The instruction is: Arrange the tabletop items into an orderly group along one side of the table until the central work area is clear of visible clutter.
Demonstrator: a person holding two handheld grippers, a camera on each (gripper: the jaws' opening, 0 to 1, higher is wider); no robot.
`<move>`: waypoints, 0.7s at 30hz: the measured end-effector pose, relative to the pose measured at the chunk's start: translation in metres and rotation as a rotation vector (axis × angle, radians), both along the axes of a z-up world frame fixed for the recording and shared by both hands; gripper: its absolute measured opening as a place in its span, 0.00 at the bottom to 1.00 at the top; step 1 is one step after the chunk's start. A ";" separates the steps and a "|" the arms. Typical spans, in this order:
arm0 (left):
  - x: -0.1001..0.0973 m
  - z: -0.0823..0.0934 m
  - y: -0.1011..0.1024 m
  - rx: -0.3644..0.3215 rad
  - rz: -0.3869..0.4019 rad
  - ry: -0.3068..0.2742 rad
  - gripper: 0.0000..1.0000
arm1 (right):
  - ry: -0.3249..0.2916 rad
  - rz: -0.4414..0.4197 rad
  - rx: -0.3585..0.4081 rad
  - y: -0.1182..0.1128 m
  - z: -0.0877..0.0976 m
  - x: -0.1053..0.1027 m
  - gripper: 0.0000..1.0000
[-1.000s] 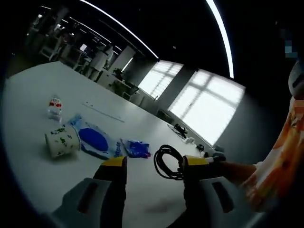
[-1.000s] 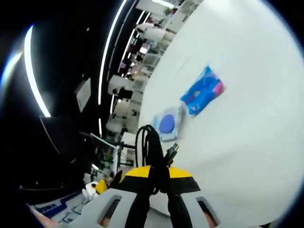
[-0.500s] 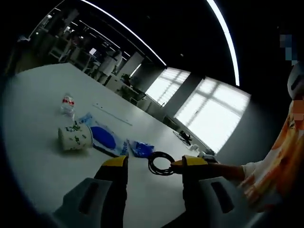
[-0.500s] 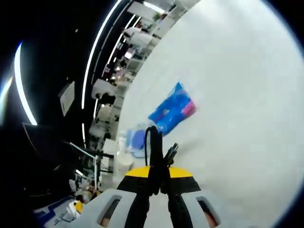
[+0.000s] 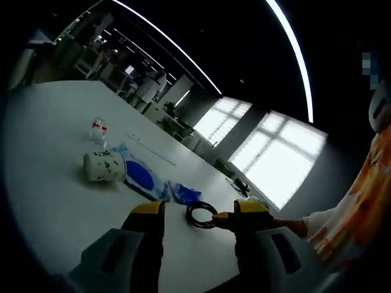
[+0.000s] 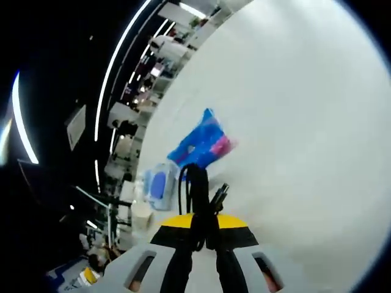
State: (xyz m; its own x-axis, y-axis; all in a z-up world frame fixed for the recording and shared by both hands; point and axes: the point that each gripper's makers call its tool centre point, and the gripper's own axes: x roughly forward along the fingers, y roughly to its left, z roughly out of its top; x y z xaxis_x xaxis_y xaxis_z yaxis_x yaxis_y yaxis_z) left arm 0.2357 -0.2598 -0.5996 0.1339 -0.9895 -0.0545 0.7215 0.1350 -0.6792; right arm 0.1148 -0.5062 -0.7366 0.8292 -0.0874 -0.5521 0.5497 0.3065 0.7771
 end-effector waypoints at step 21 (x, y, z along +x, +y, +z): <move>-0.002 -0.009 -0.002 -0.012 0.006 0.037 0.44 | 0.154 0.117 -0.265 -0.001 -0.019 -0.008 0.13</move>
